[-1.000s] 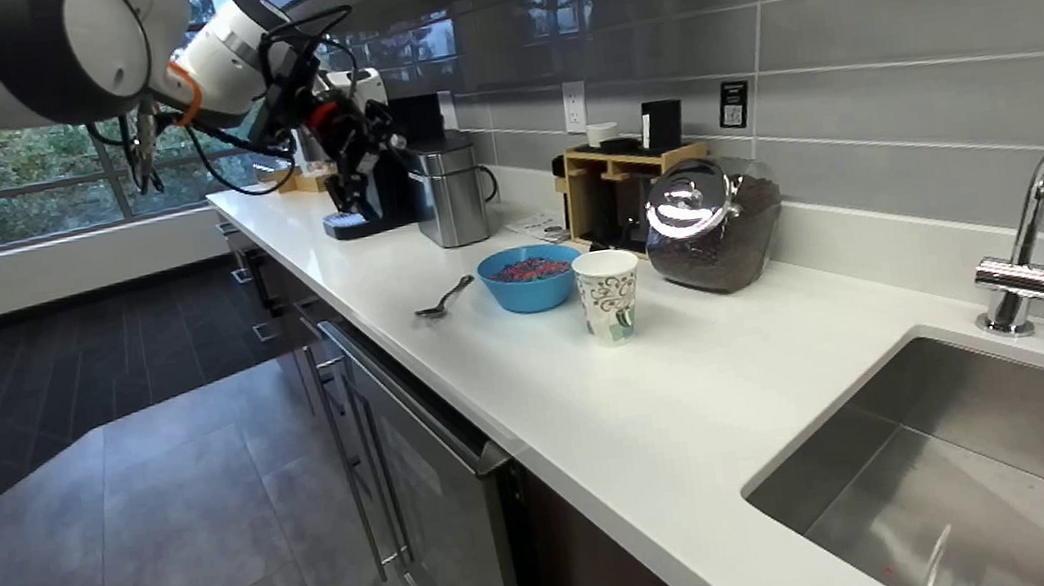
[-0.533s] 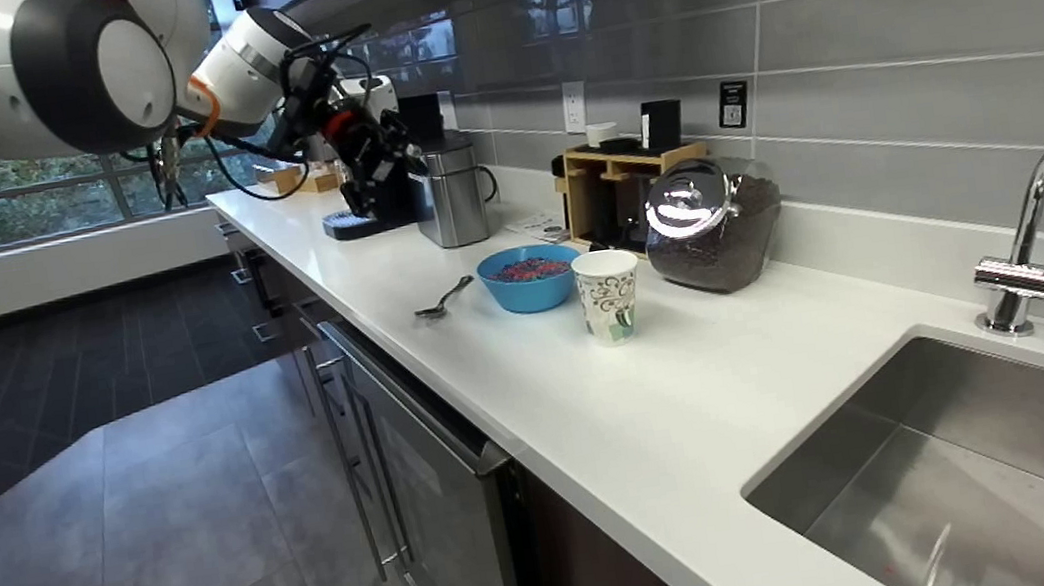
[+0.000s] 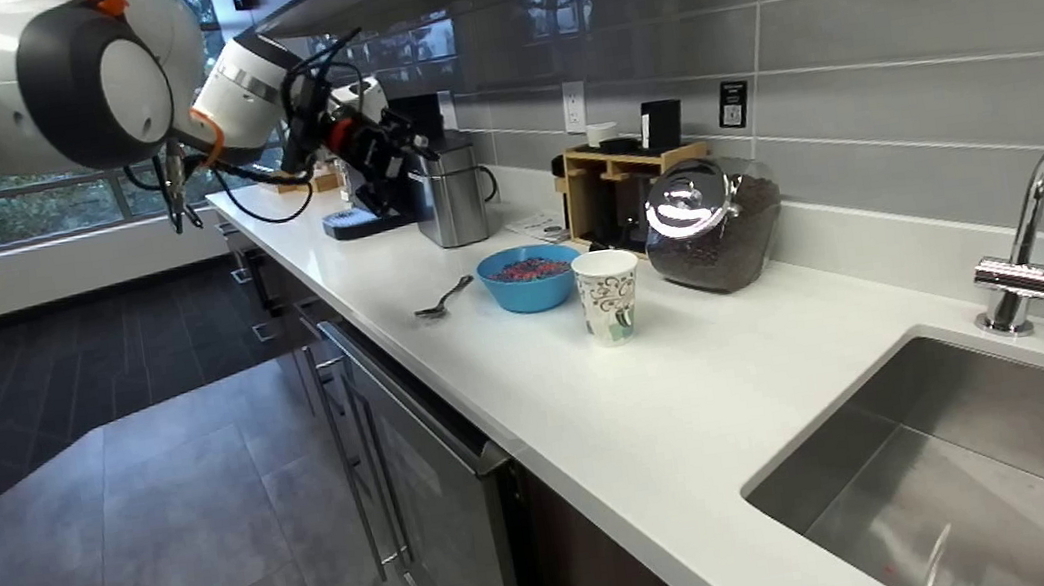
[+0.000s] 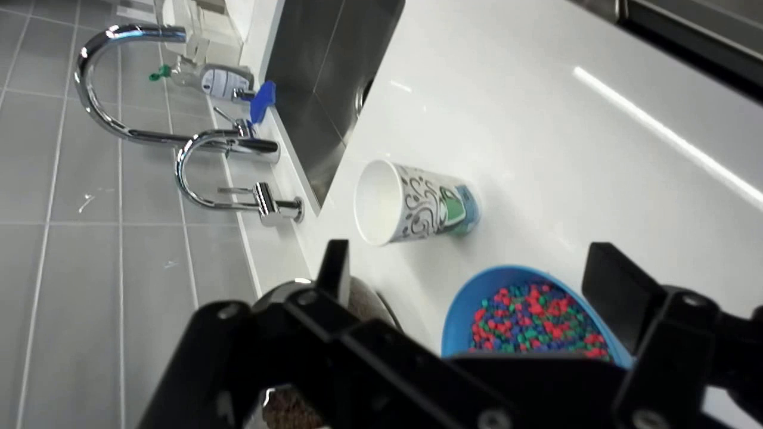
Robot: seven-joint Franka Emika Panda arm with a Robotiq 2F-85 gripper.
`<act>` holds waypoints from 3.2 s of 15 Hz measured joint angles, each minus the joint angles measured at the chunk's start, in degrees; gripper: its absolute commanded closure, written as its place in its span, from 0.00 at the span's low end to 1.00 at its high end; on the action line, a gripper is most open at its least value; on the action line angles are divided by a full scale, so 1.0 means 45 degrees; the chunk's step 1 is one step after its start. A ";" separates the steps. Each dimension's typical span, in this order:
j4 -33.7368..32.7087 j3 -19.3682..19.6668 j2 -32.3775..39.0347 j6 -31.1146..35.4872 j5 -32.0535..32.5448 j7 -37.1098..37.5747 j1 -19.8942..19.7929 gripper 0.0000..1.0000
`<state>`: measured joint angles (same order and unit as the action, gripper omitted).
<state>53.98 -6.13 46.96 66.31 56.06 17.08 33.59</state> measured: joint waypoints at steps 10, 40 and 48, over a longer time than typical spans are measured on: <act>-0.0032 0.0158 0.1275 0.3762 0.0098 0.3892 0.0476 0.00; 0.0023 -0.0714 0.2525 0.6019 -0.1249 0.2169 -0.0722 0.04; 0.0002 -0.0516 0.2761 0.6019 -0.1046 0.2237 -0.0552 0.14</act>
<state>53.99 -8.45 59.38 93.40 51.36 27.15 31.11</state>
